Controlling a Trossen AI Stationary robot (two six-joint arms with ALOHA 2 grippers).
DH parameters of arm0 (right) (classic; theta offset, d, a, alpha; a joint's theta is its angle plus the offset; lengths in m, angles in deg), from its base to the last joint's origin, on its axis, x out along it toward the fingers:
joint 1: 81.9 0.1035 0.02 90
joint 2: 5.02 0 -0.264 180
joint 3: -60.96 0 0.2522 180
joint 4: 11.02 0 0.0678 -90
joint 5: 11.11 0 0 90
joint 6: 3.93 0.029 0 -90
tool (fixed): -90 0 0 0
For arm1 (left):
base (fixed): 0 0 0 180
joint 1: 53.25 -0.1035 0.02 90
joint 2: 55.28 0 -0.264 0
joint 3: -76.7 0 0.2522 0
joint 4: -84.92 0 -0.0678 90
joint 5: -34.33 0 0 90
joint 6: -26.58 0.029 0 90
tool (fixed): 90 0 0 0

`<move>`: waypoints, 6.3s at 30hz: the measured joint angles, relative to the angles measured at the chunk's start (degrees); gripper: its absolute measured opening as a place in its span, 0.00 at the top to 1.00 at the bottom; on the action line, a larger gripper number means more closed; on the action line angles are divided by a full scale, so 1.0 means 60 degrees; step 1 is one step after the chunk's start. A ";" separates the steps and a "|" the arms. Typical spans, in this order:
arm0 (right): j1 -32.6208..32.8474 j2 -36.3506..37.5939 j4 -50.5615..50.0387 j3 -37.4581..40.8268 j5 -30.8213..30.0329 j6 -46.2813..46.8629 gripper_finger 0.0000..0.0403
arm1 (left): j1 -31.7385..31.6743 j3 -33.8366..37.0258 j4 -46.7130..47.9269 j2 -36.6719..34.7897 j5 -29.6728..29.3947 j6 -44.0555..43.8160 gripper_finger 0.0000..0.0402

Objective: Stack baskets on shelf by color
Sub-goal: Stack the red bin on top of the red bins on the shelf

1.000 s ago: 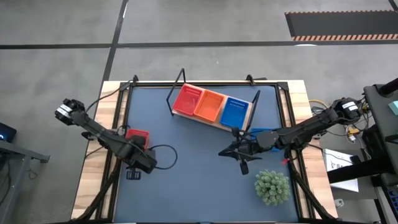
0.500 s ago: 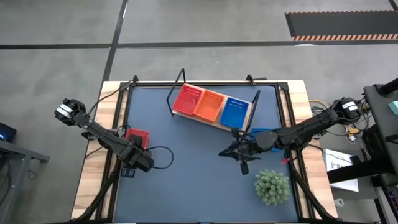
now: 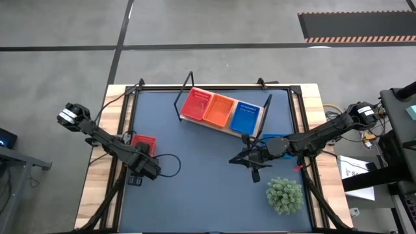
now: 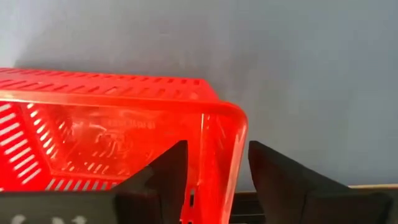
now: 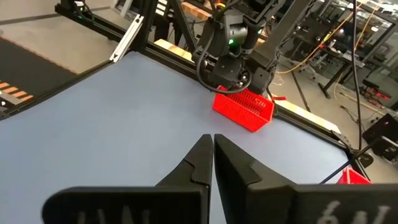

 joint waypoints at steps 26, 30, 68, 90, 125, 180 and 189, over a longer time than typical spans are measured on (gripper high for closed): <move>-0.0022 0.0015 -0.0648 0.0092 0.0004 0.0011 0.98 | 0.0000 -0.2049 0.0969 0.0137 -0.0702 -0.1031 1.00; -0.0075 0.0015 -0.0331 0.0171 0.0007 -0.0140 0.98 | 0.0011 -0.3355 0.1701 0.0804 -0.1149 -0.1026 1.00; -0.1716 0.4602 0.1064 0.3326 0.0903 -0.0498 0.98 | -0.5115 -0.8862 0.0367 0.3238 -0.4091 0.7893 1.00; -0.1712 0.4626 0.0982 0.3344 0.0896 -0.0306 0.98 | -0.7213 -0.8703 -0.0018 0.4437 -0.4058 0.9996 1.00; -0.1712 0.4626 0.0804 0.3344 0.0732 -0.0244 0.98 | -0.7238 -0.7903 -0.0348 0.4419 -0.3679 0.9989 1.00; -0.1712 0.4626 0.0643 0.3344 0.0734 -0.0157 0.98 | -0.7290 -0.7805 -0.1633 0.4445 -0.3614 0.9541 0.74; -0.1712 0.4630 0.0633 0.3344 0.0729 -0.0146 0.98 | -0.7325 -0.7798 -0.2104 0.5147 -0.3625 0.9551 0.74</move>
